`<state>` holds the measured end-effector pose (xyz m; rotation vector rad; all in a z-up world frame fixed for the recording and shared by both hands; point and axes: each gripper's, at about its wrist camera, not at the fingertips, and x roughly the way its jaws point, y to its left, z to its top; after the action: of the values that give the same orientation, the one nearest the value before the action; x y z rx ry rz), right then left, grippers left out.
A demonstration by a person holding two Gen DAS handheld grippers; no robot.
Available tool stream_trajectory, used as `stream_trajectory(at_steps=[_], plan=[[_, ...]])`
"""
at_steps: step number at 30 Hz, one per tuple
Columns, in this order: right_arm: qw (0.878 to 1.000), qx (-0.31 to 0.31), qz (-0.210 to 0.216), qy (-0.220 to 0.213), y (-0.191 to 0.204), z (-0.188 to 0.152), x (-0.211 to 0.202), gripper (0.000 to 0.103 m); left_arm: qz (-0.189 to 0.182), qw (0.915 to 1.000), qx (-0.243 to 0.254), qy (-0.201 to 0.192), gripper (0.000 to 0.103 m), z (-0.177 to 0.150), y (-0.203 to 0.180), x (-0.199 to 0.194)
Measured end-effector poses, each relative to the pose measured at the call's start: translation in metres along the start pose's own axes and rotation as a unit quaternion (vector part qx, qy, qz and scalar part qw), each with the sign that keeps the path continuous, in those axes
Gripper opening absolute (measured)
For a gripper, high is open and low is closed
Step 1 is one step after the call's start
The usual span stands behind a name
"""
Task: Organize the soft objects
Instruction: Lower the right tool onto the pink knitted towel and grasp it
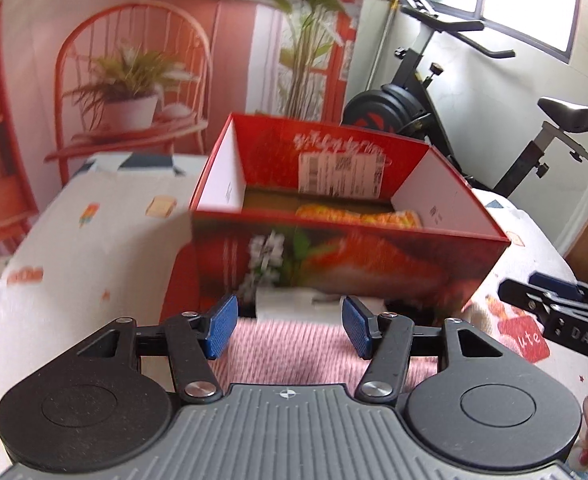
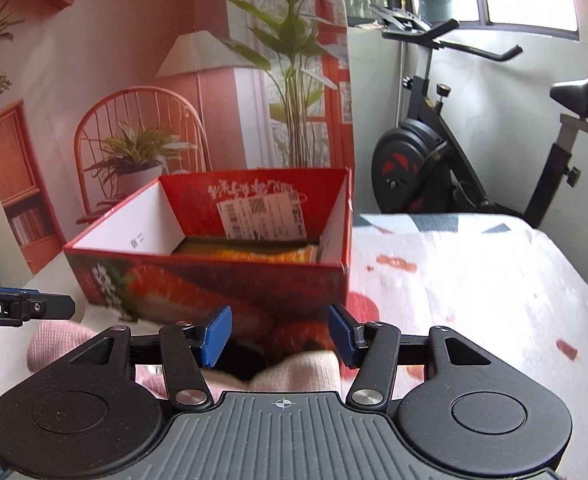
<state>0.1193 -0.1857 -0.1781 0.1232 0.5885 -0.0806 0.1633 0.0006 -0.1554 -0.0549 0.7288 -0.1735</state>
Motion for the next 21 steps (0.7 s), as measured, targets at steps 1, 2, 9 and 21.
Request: stream_trajectory(at_steps=[1, 2, 9, 21], plan=[[1.000, 0.004, -0.002, 0.007, -0.001, -0.005, -0.002, 0.053, 0.002, 1.0000, -0.004, 0.003, 0.061, -0.003, 0.002, 0.001], [1.000, 0.010, -0.002, 0.018, -0.002, -0.010, -0.003, 0.054, 0.005, 0.9999, -0.007, 0.008, 0.061, -0.006, 0.005, 0.002], [0.996, 0.048, -0.007, 0.075, -0.007, -0.034, 0.005, 0.066, 0.000, 0.9993, -0.025, 0.027, 0.069, -0.015, 0.015, 0.012], [0.989, 0.082, -0.012, 0.120, -0.014, -0.047, 0.022, 0.078, -0.007, 0.9987, -0.037, 0.035, 0.068, -0.026, 0.017, 0.020]])
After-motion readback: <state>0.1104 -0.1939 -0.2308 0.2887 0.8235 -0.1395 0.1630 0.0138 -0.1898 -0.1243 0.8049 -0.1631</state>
